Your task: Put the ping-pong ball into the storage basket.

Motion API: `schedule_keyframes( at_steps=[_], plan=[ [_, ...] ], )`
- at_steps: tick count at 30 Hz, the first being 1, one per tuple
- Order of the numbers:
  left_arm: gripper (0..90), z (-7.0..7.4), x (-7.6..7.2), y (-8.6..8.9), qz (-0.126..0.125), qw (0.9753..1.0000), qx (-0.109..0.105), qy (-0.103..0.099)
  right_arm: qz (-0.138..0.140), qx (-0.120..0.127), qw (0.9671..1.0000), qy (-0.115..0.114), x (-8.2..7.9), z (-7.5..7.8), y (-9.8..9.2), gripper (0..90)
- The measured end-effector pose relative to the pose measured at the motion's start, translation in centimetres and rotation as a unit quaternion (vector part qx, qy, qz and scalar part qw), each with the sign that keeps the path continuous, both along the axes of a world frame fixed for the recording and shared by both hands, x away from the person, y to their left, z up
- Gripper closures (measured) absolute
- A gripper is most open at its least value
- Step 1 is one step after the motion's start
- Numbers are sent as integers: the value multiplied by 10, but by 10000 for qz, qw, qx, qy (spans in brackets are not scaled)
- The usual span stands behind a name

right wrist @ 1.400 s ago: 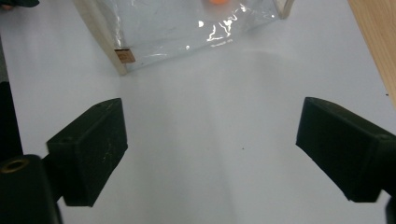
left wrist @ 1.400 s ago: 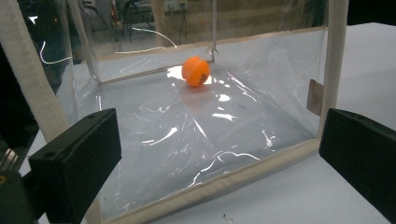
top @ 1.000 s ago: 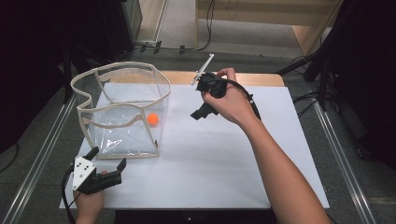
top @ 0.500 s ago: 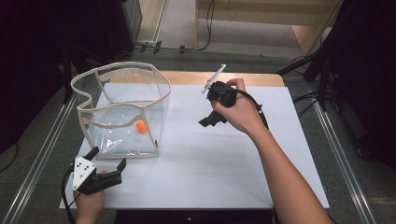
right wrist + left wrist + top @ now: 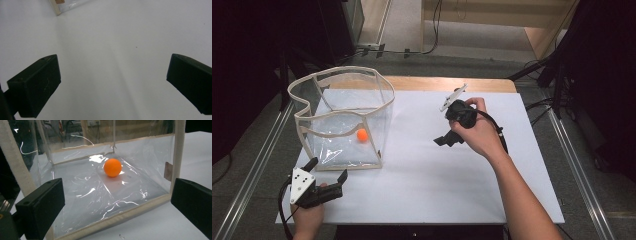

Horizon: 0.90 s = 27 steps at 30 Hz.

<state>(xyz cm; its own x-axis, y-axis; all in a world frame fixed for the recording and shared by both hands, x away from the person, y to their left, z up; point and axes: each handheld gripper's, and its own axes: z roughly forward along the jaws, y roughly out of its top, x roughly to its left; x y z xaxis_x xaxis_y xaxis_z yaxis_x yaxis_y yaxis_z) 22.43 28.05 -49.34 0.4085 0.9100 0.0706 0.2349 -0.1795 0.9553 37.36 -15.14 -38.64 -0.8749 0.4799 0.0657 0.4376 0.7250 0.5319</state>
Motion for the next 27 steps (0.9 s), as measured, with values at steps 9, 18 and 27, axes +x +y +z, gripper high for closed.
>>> schedule_keyframes(
  at_steps=[9, 18, 27],
  plan=[
    [0, 0, 0, 0, 12, 10000, 14, -1, -183, 141, 9997, -1, -11, -14, -18, 0],
    [0, 0, 0, -1, 7, 10000, 27, -2, -342, 335, 9989, 13, -21, -27, -33, 0],
    [0, 0, 0, -1, 8, 10000, 22, -5, -475, 504, 9976, -49, -30, -34, -44, 0]
  ],
)
